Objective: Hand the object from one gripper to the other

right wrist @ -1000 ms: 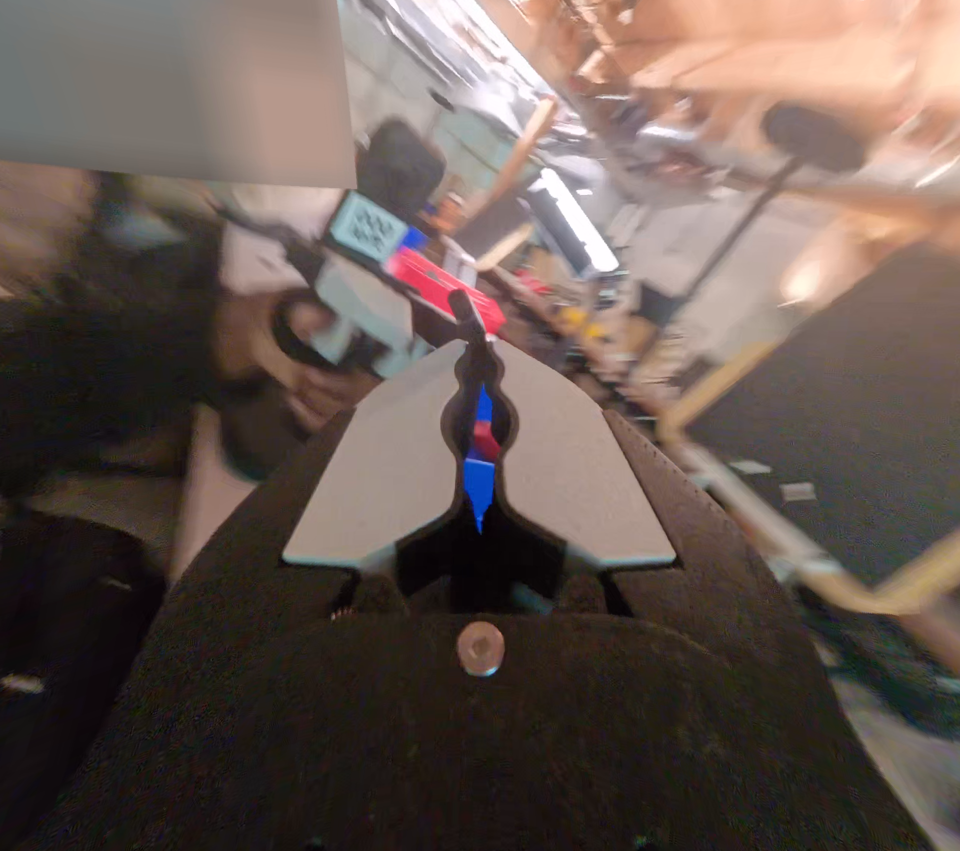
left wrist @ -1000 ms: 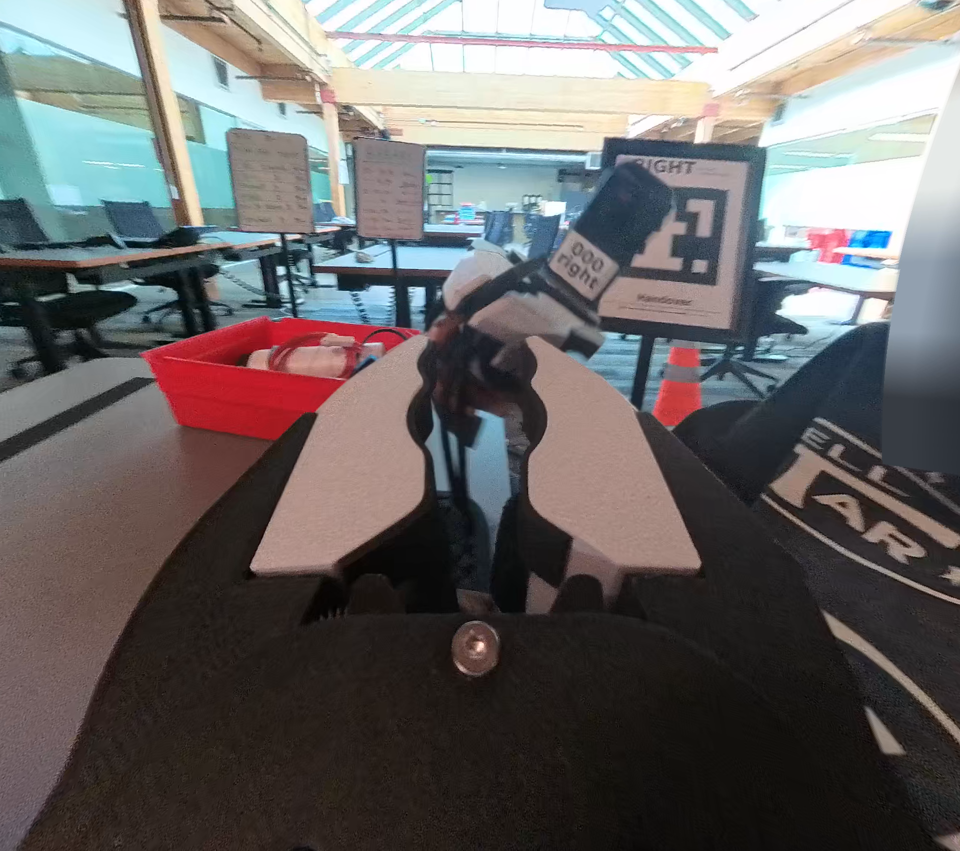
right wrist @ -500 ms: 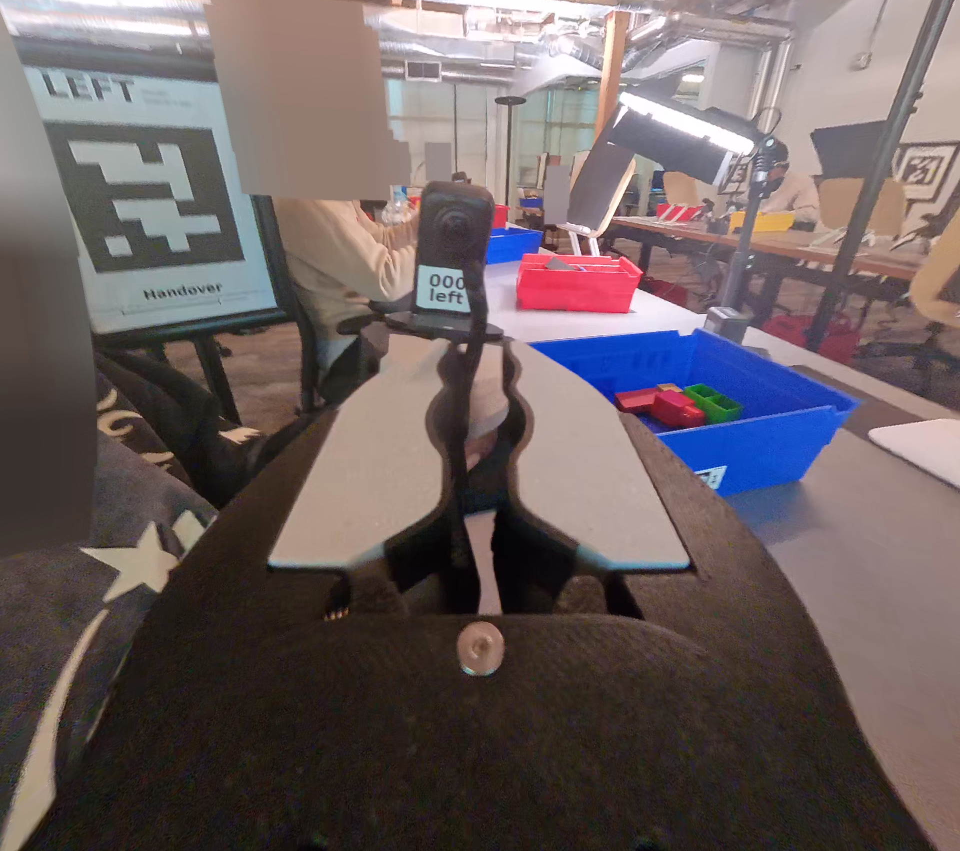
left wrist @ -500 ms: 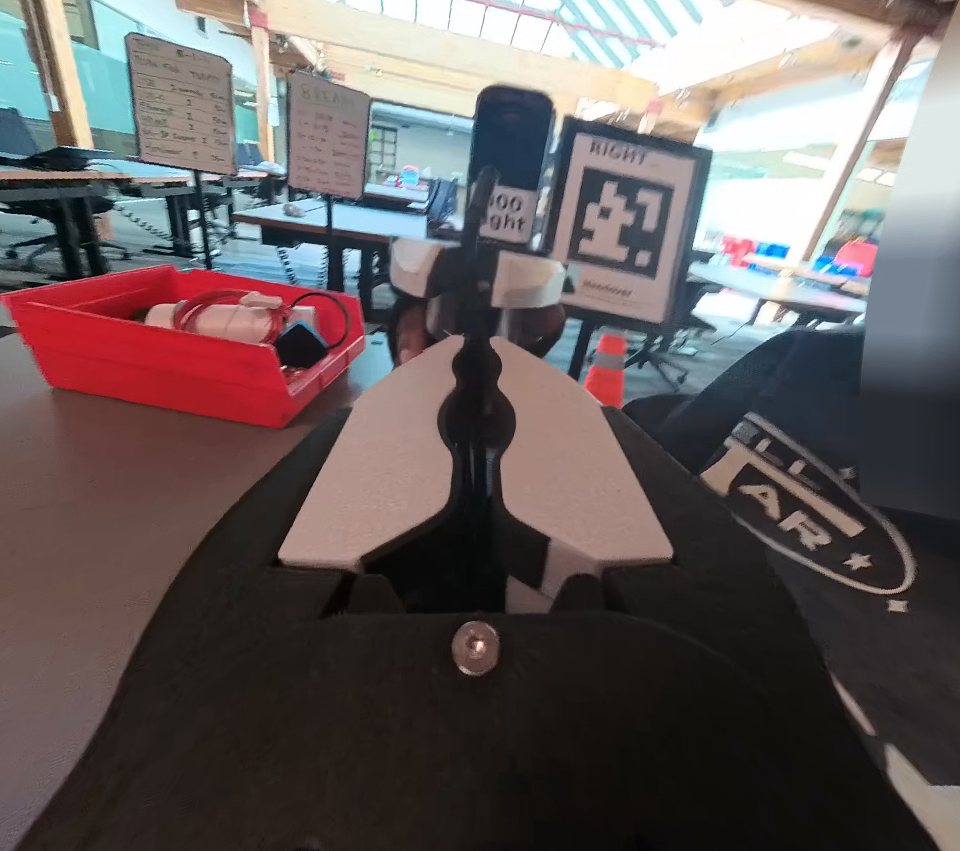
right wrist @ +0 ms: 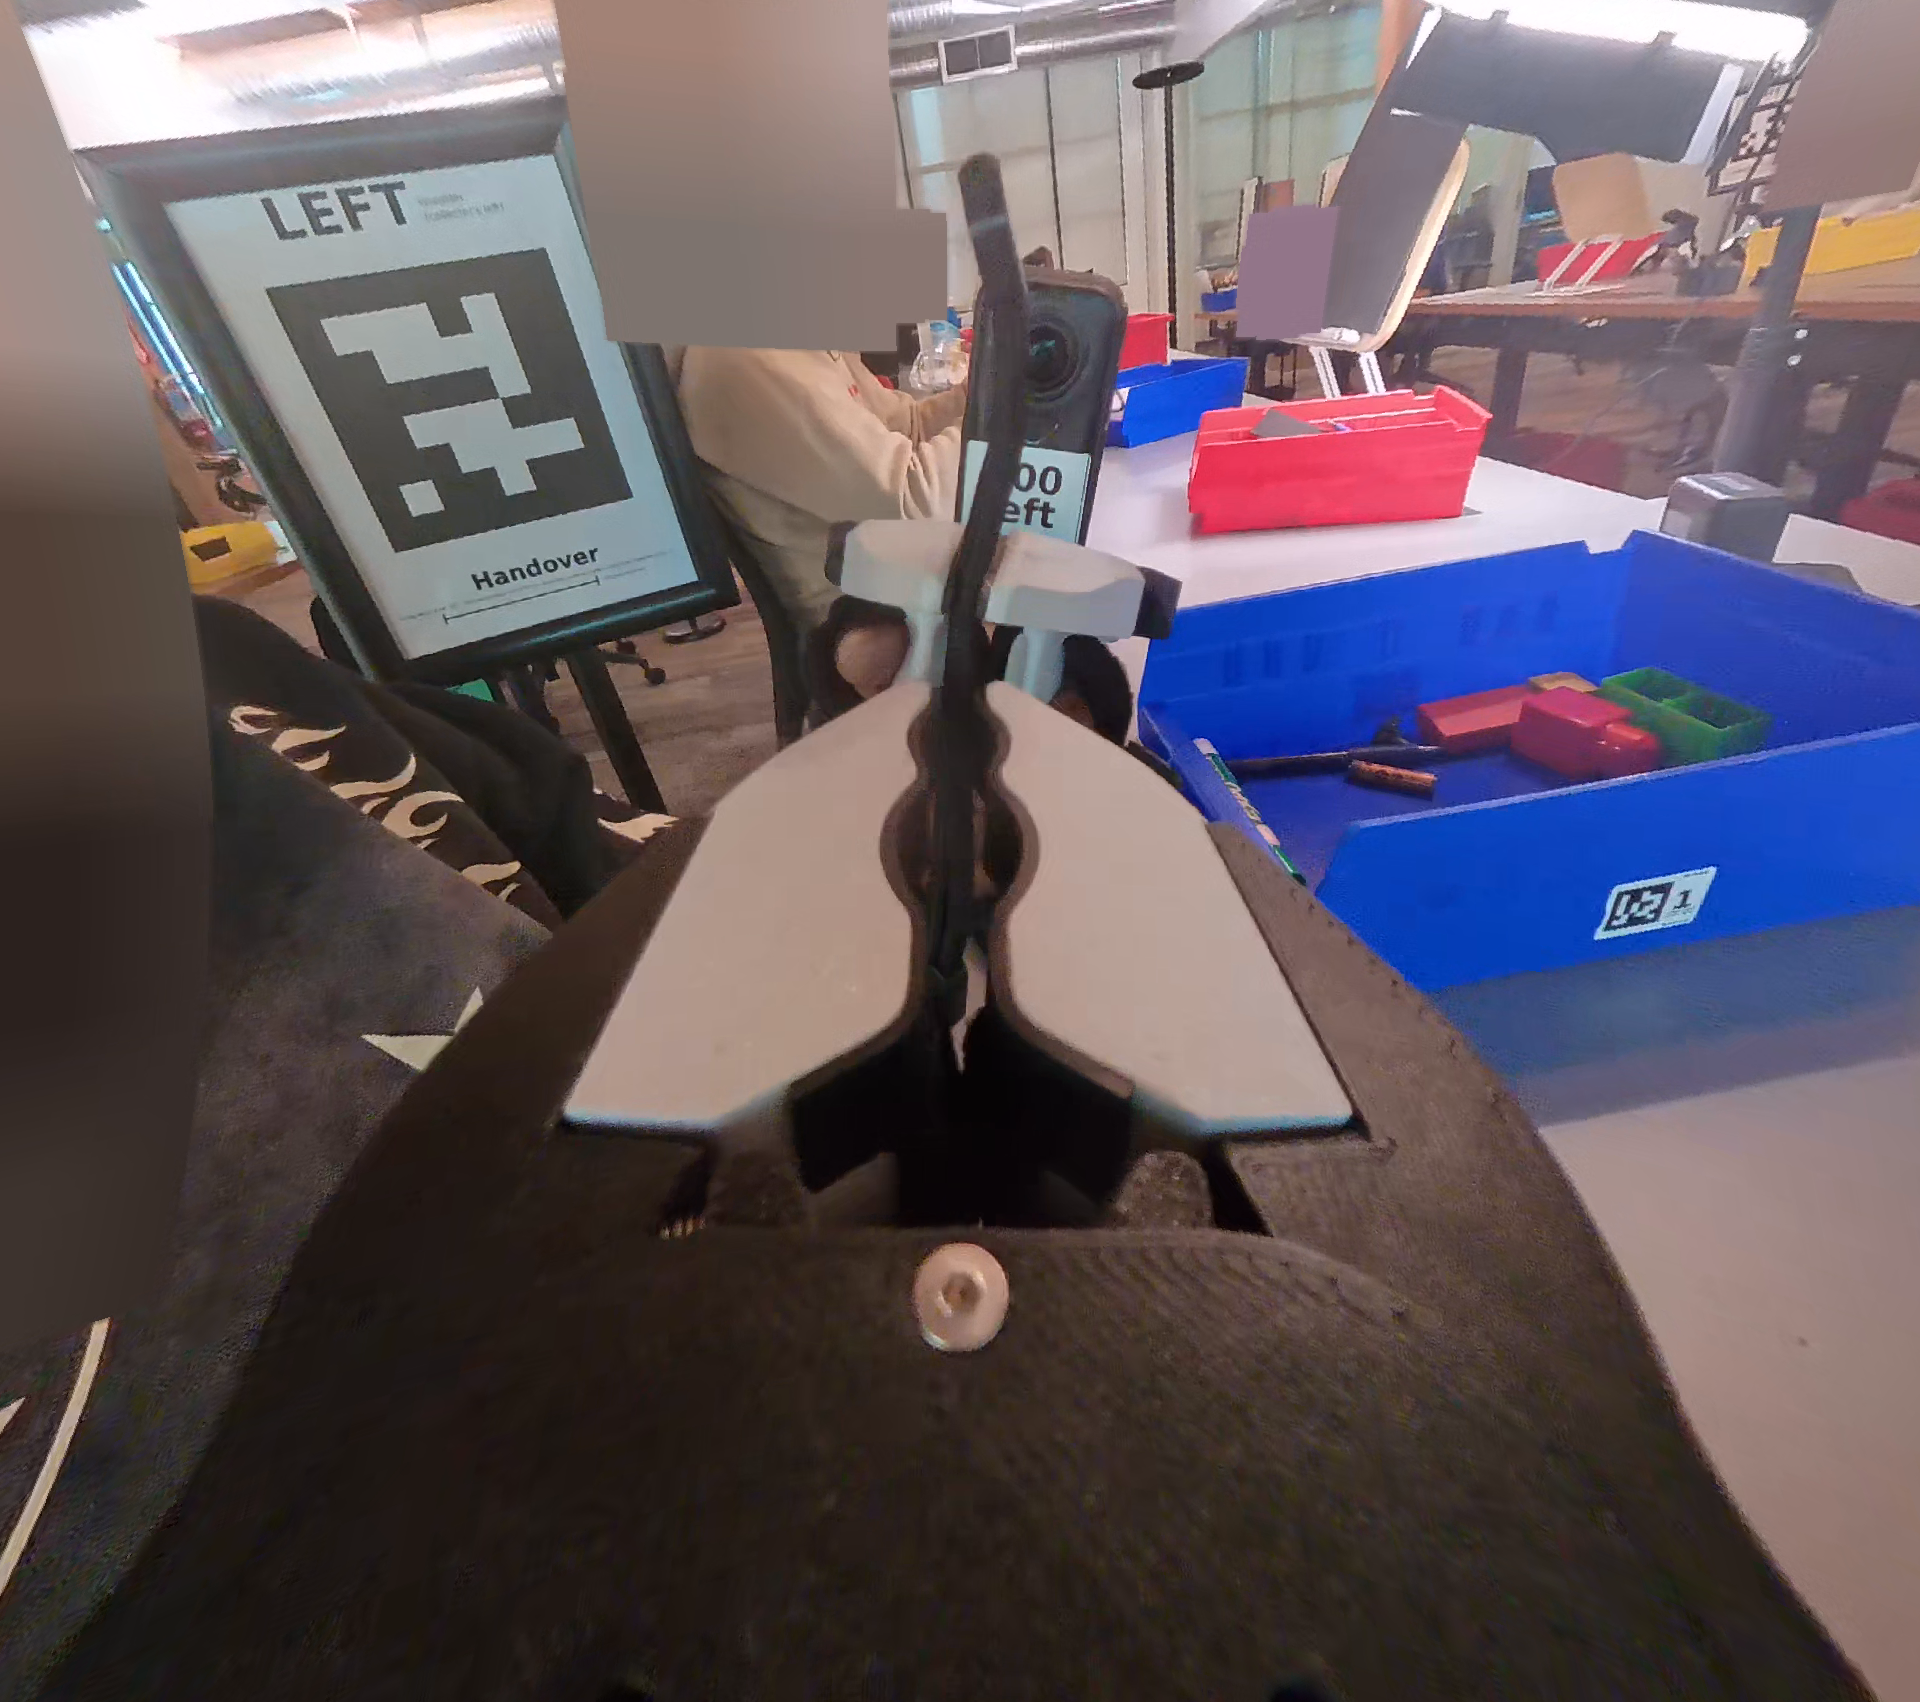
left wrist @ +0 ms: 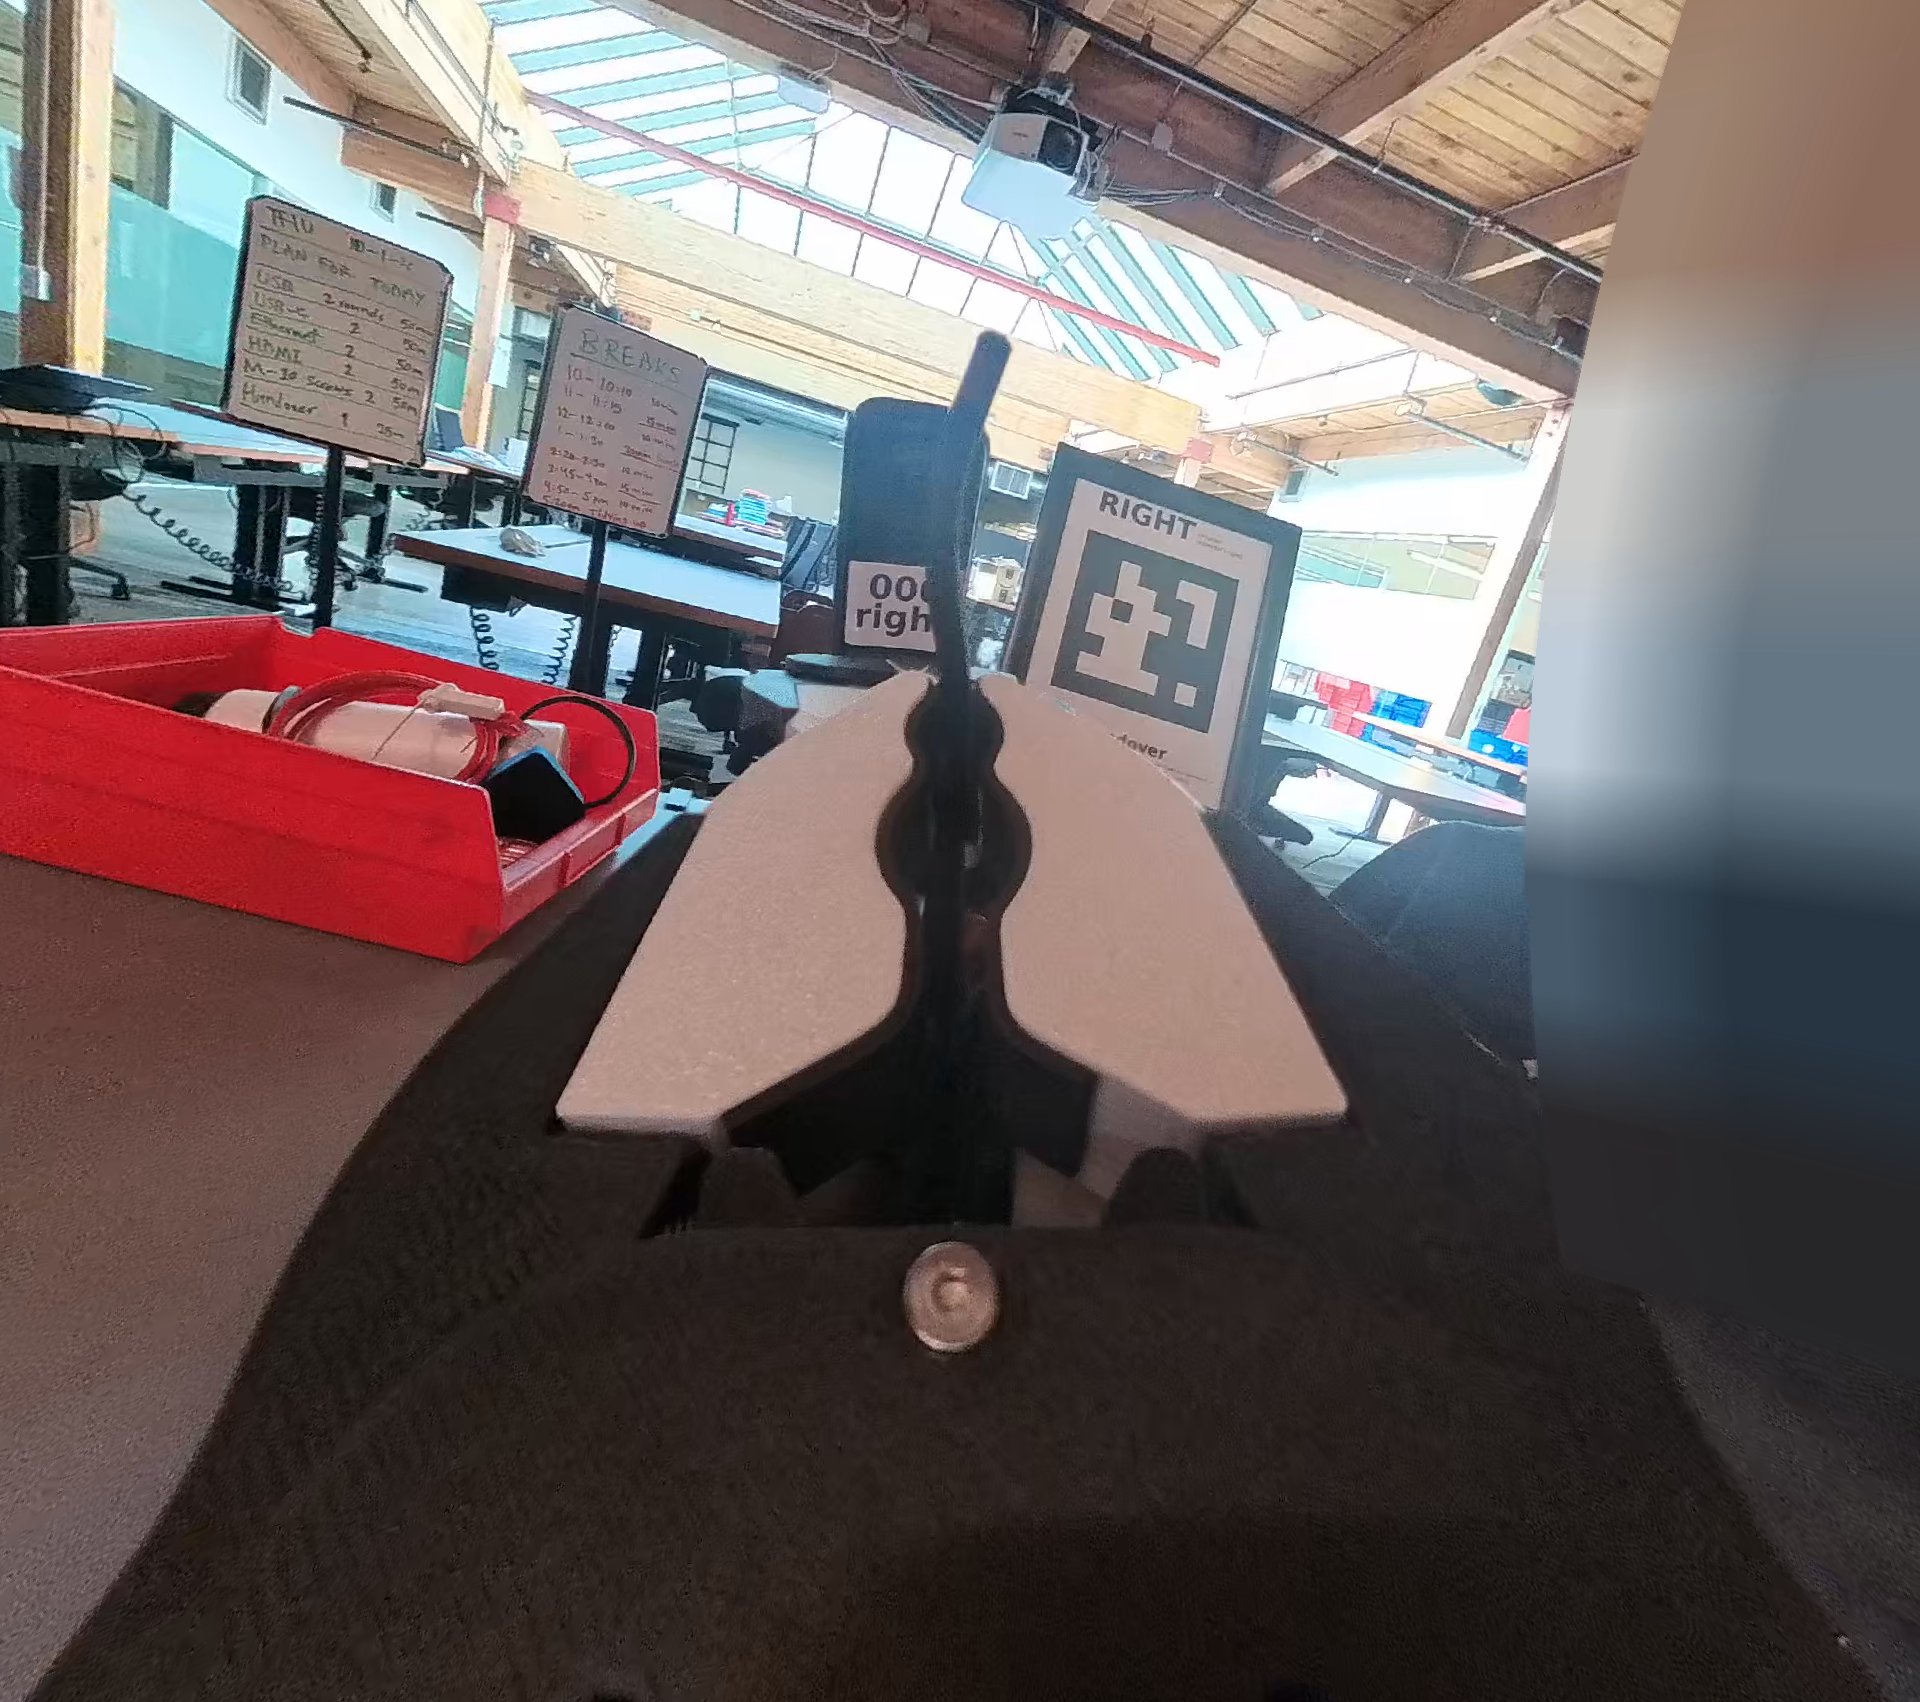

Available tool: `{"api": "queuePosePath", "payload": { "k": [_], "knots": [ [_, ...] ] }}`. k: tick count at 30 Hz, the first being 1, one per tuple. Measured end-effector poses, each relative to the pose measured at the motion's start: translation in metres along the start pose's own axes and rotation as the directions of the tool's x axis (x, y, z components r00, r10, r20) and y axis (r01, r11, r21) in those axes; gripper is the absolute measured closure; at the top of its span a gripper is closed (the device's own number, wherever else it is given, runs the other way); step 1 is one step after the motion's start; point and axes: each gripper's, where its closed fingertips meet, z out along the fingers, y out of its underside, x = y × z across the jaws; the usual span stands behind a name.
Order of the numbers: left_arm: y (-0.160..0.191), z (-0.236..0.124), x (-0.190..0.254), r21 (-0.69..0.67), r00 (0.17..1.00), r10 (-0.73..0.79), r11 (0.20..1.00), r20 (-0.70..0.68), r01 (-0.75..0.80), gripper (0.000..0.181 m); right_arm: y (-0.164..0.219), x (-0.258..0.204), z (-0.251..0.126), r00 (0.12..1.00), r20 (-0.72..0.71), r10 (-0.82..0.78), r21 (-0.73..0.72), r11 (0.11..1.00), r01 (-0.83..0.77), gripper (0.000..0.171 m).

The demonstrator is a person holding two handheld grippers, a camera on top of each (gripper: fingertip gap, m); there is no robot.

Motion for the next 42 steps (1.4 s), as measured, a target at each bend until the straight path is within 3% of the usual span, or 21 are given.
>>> {"api": "queuePosePath", "payload": {
  "k": [6, 10, 14, 23, 27, 32, 42],
  "knots": [
    [-0.006, -0.004, -0.007, 0.019, 0.997, 0.032, 0.999, 0.066, -0.033, 0.168, -0.013, 0.002, -0.009, 1.000, -0.024, -0.009, 0.058, 0.998, 0.011, 0.167],
    [0.006, -0.004, -0.013, -0.064, 0.995, 0.034, 0.998, 0.092, -0.028, 0.154, -0.028, 0.006, -0.018, 0.998, -0.062, -0.015, 0.146, 0.989, 0.024, 0.167],
    [0.026, 0.006, -0.009, -0.170, 0.996, 0.062, 0.984, 0.066, -0.051, 0.151, -0.032, 0.009, -0.020, 0.997, -0.078, -0.007, 0.171, 0.985, 0.021, 0.167],
    [0.024, 0.008, -0.005, -0.144, 0.996, 0.078, 0.987, 0.044, -0.071, 0.178, -0.033, 0.007, -0.019, 0.995, -0.093, -0.028, 0.178, 0.983, 0.045, 0.164],
    [0.008, 0.003, -0.002, -0.053, 0.998, 0.062, 0.997, 0.025, -0.061, 0.177, -0.029, 0.012, -0.021, 0.993, -0.113, -0.028, 0.149, 0.988, 0.045, 0.149],
    [-0.004, -0.003, -0.001, 0.008, 0.997, 0.066, 0.998, 0.025, -0.067, 0.181, -0.008, 0.006, -0.009, 0.999, -0.036, 0.000, 0.042, 0.999, 0.001, 0.144],
    [0.001, 0.001, 0.004, -0.014, 0.997, 0.073, 0.997, 0.003, -0.073, 0.177, -0.002, -0.005, 0.002, 0.998, 0.056, 0.021, 0.039, 0.999, -0.023, 0.162]
  ]
}}
